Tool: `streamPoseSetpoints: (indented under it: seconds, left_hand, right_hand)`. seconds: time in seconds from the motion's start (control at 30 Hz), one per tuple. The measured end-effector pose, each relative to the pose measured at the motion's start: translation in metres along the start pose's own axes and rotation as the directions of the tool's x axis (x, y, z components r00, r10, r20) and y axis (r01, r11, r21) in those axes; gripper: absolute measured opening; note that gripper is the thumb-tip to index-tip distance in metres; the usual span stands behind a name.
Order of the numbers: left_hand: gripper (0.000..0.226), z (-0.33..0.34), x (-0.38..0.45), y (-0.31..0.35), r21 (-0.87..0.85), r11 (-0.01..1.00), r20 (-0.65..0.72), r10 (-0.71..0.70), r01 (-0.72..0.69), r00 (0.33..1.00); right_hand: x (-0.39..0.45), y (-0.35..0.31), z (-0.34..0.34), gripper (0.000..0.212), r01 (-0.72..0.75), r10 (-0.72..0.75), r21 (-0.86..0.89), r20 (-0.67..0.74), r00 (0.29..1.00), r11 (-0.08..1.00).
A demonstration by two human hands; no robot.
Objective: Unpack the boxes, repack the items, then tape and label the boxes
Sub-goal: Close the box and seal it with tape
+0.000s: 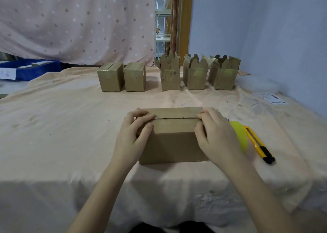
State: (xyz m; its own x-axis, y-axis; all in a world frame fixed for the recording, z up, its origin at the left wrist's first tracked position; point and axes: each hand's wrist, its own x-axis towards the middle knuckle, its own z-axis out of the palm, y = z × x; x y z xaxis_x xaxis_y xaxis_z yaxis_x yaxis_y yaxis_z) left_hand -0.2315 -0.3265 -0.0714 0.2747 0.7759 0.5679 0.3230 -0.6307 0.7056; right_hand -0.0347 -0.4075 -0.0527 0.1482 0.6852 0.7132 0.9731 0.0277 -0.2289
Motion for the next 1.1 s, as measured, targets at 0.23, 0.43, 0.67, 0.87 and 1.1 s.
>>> streamPoseSetpoints:
  seconds: [0.23, 0.43, 0.67, 0.87, 1.1]
  left_hand:
    - [0.037, -0.005, 0.006, 0.005, 0.15, 0.986, 0.054, -0.076, 0.067, 0.996]
    - [0.054, -0.007, 0.008, 0.015, 0.38, 0.925, 0.113, -0.044, -0.002, 0.993]
    - [0.065, -0.003, 0.013, 0.018, 0.538, 0.84, 0.14, -0.01, -0.068, 0.99]
    - [0.074, -0.002, 0.013, 0.016, 0.548, 0.83, 0.128, 0.036, -0.101, 0.991]
    - [0.057, -0.002, 0.004, 0.015, 0.589, 0.792, 0.117, 0.118, -0.165, 0.986]
  right_hand:
    - [0.003, -0.028, 0.01, 0.052, 0.103, -0.086, -0.137, 0.124, 0.989, 0.985]
    - [0.001, -0.024, 0.01, 0.051, 0.103, -0.084, -0.142, 0.132, 0.988, 0.985]
    - [-0.009, -0.048, 0.018, 0.052, 0.153, -0.127, -0.243, 0.118, 0.985, 0.958]
    - [-0.008, -0.045, 0.018, 0.047, 0.174, -0.159, -0.176, 0.095, 0.983, 0.969]
    - [-0.011, -0.03, 0.012, 0.048, 0.096, -0.088, -0.146, 0.06, 0.994, 0.985]
